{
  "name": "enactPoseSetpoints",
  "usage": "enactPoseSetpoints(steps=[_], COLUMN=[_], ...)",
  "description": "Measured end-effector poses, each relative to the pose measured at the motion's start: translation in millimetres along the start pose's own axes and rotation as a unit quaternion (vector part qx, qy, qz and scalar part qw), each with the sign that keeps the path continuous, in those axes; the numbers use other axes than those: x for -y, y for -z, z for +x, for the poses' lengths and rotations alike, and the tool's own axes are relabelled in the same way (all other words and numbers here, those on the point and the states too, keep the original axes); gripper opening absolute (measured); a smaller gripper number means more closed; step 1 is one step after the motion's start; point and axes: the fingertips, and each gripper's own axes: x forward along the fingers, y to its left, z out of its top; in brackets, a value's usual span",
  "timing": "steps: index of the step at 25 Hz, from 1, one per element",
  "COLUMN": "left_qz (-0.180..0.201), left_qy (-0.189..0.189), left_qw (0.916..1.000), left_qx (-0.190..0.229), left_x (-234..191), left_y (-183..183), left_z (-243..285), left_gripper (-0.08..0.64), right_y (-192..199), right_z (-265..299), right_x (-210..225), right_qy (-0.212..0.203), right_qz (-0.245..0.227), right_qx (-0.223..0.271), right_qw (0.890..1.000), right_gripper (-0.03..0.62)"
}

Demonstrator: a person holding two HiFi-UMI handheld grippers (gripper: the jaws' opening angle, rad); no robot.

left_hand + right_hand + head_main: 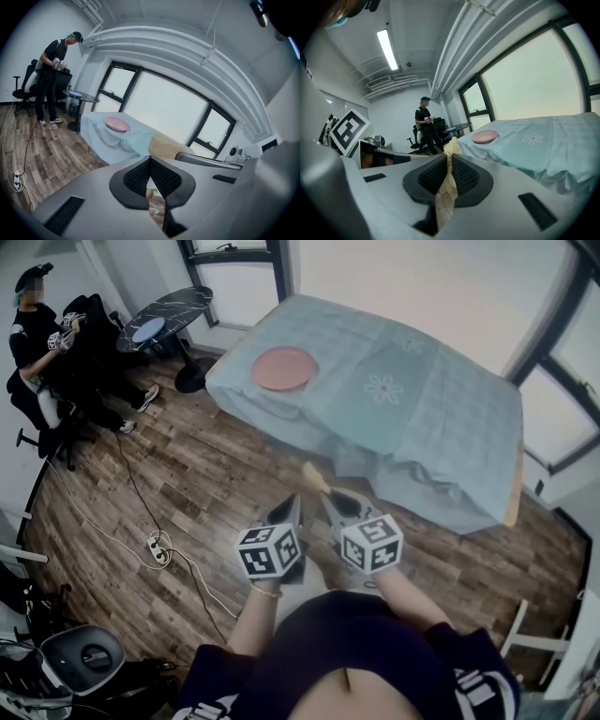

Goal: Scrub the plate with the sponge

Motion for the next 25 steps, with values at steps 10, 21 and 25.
enactPoseSetpoints(steps=[10, 21, 25], left_qz=[-0.002, 0.031, 0.038], left_qy=[0.017, 0.033, 0.035], left_qw=[0.9996, 0.9985, 0.9981], left_qx=[-0.021, -0.031, -0.034], left_x=[-51.0, -102.1, -123.1], left_y=[-49.7, -108.2, -122.0], left_z=[39.1, 71.6, 81.9], left_gripper=[0.011, 0.011, 0.011], right_y=[-29.5, -62.1, -68.0], right_z=[71.1, 147.0, 171.9], right_x=[7.7, 10.6, 11.8], right_qy=[0.018, 0.034, 0.043], right_qz=[0.009, 0.022, 0.023], right_qx=[-0.005, -0.002, -0.001], right_qw=[1.0, 0.999, 0.999], right_gripper=[0.037, 0.037, 0.037])
